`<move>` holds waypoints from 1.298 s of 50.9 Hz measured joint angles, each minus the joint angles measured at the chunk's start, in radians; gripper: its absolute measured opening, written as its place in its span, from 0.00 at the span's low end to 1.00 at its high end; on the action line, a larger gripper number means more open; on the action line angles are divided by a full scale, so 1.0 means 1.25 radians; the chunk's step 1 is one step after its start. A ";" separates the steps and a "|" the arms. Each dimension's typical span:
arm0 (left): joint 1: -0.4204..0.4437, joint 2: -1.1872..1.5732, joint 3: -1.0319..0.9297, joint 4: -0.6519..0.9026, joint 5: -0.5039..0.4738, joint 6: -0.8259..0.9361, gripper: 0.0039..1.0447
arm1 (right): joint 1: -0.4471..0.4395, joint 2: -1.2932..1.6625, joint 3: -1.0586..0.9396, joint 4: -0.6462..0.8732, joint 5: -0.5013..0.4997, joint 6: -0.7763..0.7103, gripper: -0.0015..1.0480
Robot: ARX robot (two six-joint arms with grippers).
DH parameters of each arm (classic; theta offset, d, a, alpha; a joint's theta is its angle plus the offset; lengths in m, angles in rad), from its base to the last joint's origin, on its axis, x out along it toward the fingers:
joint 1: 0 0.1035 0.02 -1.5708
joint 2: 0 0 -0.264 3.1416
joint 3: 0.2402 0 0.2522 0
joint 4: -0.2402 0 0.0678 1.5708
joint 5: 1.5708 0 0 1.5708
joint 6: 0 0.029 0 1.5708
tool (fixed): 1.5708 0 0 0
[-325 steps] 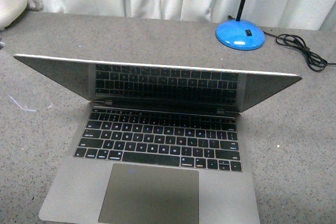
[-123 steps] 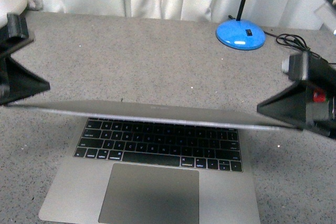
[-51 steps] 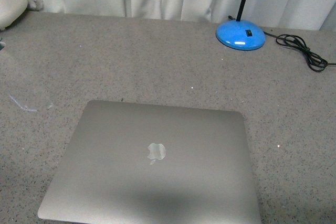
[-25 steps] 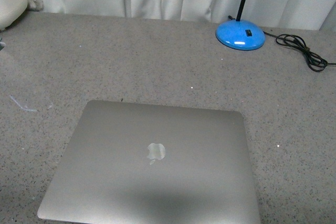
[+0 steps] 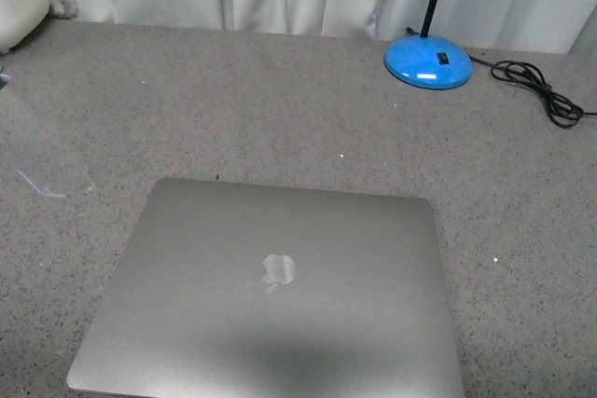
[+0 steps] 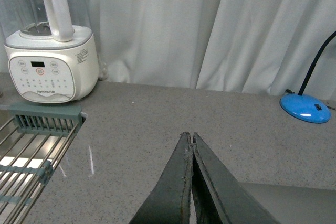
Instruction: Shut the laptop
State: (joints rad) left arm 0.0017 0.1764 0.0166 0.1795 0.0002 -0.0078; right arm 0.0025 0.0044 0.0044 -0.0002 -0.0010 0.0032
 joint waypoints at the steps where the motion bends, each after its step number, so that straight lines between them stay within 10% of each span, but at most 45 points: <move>1: 0.000 -0.010 0.000 -0.009 0.000 0.000 0.04 | 0.000 0.000 0.000 0.000 0.000 0.000 0.01; 18: 0.000 -0.137 0.000 -0.142 0.000 0.000 0.12 | 0.000 0.000 0.000 0.000 0.001 -0.001 0.04; 46: 0.000 -0.137 0.000 -0.142 0.000 0.001 0.96 | 0.000 0.000 0.000 0.000 0.001 -0.001 0.88; 66: 0.000 -0.138 0.000 -0.142 0.000 0.002 0.94 | 0.000 0.000 0.000 0.000 0.001 -0.001 0.91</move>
State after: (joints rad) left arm 0.0017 0.0044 0.0170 0.0021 0.0002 -0.0055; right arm 0.0025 0.0044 0.0044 -0.0002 0.0006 0.0025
